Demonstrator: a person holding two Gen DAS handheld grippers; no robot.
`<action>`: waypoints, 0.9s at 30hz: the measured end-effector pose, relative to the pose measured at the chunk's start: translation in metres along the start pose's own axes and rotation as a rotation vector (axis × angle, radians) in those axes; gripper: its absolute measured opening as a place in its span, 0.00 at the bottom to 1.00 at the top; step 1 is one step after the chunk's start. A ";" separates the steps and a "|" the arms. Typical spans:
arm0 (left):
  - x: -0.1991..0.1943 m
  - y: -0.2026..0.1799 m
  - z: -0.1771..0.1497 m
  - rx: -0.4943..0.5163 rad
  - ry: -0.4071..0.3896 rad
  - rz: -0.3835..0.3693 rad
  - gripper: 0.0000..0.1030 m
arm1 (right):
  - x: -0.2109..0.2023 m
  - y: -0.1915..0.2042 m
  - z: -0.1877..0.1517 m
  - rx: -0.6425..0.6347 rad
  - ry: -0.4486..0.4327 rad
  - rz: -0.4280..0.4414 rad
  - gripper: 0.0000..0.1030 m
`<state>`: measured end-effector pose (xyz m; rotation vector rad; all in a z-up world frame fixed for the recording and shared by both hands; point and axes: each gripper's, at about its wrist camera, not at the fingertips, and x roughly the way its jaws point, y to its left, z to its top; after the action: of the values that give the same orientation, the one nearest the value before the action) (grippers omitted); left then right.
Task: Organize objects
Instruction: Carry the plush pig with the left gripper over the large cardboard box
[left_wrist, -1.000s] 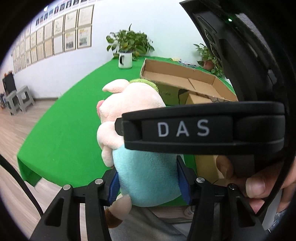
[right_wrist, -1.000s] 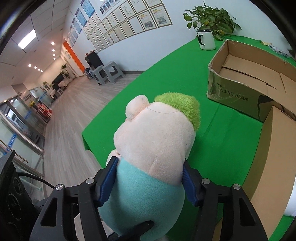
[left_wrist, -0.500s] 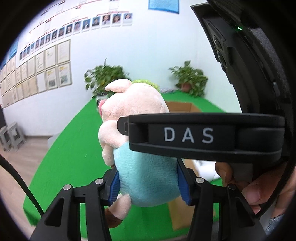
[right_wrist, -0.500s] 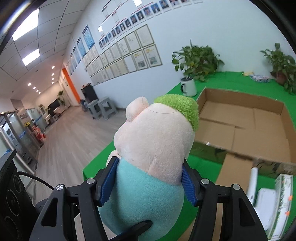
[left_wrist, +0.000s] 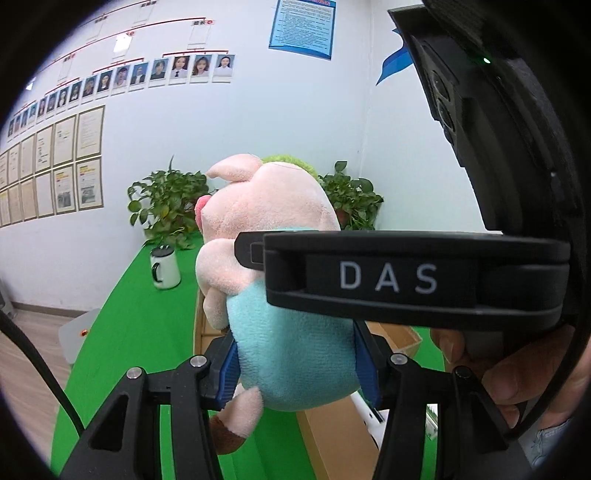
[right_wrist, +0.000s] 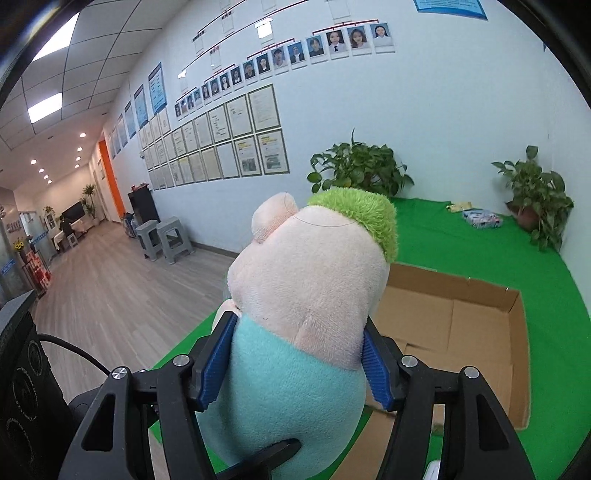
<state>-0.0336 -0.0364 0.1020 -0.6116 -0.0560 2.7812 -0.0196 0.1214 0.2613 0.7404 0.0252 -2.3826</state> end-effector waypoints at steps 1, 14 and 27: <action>0.005 0.003 0.007 0.004 0.007 -0.008 0.51 | 0.000 -0.004 0.010 -0.001 -0.001 -0.009 0.58; 0.056 0.020 0.019 -0.014 0.108 -0.018 0.51 | 0.110 -0.073 0.097 0.039 0.092 0.003 0.58; 0.126 0.034 -0.011 -0.055 0.239 0.020 0.51 | 0.255 -0.118 0.027 0.101 0.208 0.062 0.59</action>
<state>-0.1472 -0.0326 0.0376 -0.9579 -0.0766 2.7114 -0.2650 0.0650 0.1332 1.0201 -0.0310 -2.2522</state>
